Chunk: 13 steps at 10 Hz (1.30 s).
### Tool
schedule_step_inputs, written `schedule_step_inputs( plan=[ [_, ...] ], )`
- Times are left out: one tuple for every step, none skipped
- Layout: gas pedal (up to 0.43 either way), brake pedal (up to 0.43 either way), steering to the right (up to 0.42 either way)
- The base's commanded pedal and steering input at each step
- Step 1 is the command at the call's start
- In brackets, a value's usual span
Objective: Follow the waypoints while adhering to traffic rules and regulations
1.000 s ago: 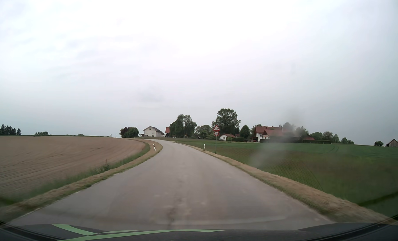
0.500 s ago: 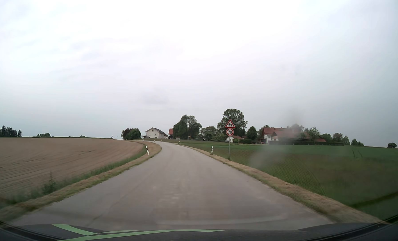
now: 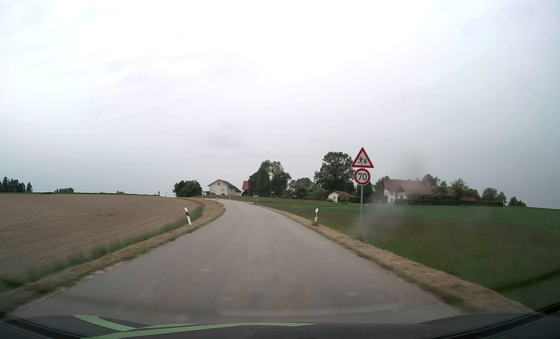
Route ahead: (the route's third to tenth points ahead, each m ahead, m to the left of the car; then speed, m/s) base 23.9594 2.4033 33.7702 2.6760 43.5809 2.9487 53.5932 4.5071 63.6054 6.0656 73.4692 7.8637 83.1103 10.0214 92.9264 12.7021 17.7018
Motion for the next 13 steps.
schedule_step_inputs(
  plan=[
    [0.098, 0.0, -0.01],
    [0.098, 0.0, -0.01],
    [0.098, 0.0, -0.01],
    [0.098, 0.0, -0.01],
    [0.098, 0.0, -0.01],
    [0.098, 0.0, -0.01],
    [0.11, 0.0, -0.01],
    [0.11, 0.0, -0.01],
    [0.118, 0.0, -0.01],
    [0.118, 0.0, -0.011],
    [0.118, 0.0, -0.012],
    [0.118, 0.0, -0.014],
    [0.118, 0.0, -0.015]
  ],
)
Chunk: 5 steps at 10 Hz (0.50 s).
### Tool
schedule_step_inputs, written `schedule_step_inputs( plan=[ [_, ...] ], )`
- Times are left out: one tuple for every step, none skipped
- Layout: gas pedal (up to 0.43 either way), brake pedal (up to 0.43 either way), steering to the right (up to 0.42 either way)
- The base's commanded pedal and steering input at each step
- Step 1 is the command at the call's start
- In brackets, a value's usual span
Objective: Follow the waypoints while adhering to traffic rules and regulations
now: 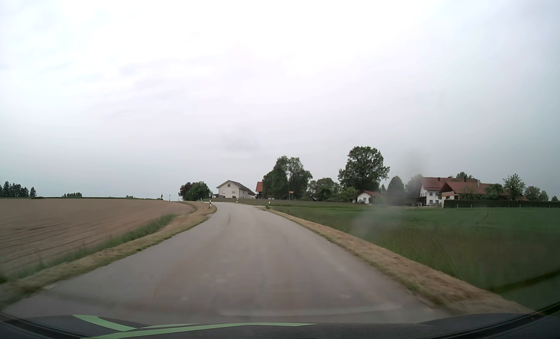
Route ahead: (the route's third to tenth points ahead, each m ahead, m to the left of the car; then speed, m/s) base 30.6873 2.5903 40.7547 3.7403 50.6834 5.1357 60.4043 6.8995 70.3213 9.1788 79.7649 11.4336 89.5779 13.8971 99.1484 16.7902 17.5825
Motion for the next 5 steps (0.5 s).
schedule_step_inputs(
  plan=[
    [0.118, 0.0, -0.017],
    [0.118, 0.0, -0.017],
    [0.118, 0.0, -0.018],
    [0.118, 0.0, -0.018],
    [0.118, 0.0, -0.018]
  ],
)
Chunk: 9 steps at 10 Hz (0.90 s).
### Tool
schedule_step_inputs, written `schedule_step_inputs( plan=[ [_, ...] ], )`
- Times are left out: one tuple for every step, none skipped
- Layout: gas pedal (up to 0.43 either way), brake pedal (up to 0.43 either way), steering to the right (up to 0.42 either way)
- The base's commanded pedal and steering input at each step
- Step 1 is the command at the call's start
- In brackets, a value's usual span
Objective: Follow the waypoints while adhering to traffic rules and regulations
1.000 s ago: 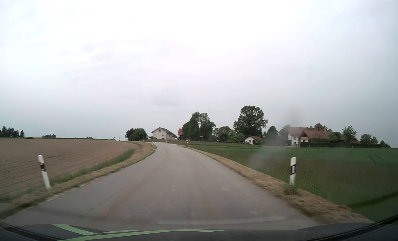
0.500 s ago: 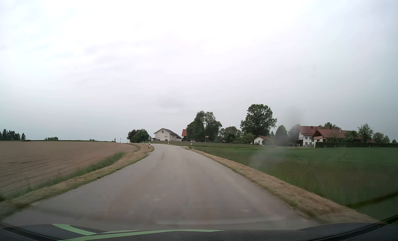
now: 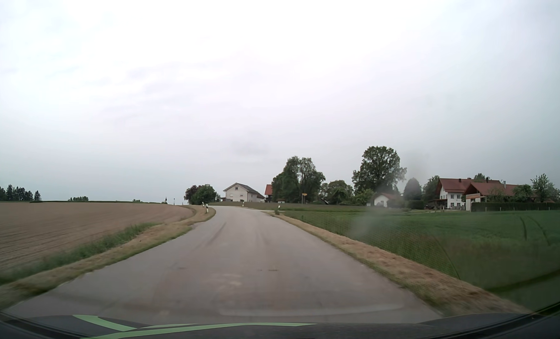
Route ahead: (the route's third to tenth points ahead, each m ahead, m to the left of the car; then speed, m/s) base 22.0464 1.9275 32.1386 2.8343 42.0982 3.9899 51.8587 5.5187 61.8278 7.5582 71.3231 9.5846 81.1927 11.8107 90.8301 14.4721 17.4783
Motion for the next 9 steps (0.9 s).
schedule_step_inputs(
  plan=[
    [0.118, 0.0, -0.018],
    [0.118, 0.0, -0.018],
    [0.118, 0.0, -0.019],
    [0.118, 0.0, -0.02],
    [0.118, 0.0, -0.02],
    [0.118, 0.0, -0.02],
    [0.118, 0.0, -0.021],
    [0.118, 0.0, -0.021],
    [0.118, 0.0, -0.02]
  ],
)
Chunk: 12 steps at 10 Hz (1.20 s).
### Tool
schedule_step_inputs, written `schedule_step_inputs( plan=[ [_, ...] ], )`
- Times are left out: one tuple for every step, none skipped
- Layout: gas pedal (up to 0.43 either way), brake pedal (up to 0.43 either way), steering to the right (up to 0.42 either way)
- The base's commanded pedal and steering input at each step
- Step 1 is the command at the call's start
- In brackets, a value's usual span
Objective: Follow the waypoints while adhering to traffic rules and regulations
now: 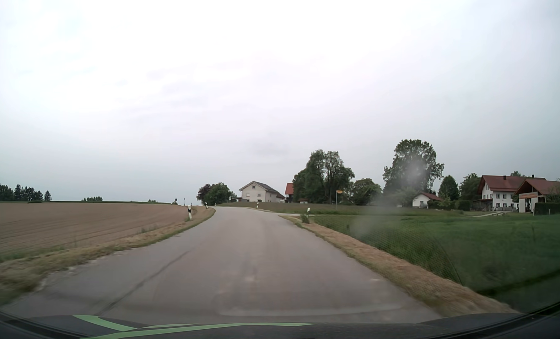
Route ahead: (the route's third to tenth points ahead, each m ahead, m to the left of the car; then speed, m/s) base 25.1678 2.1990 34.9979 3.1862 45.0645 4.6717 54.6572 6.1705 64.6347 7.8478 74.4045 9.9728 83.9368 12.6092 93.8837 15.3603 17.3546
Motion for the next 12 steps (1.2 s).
schedule_step_inputs(
  plan=[
    [0.118, 0.0, -0.021],
    [0.118, 0.0, -0.021],
    [0.13, 0.0, -0.02],
    [0.13, 0.0, -0.02],
    [0.13, 0.0, -0.02],
    [0.13, 0.0, -0.02],
    [0.13, 0.0, -0.02],
    [0.13, 0.0, -0.02],
    [0.13, 0.0, -0.02],
    [0.13, 0.0, -0.02],
    [0.13, 0.0, -0.02],
    [0.13, 0.0, -0.019]
  ],
)
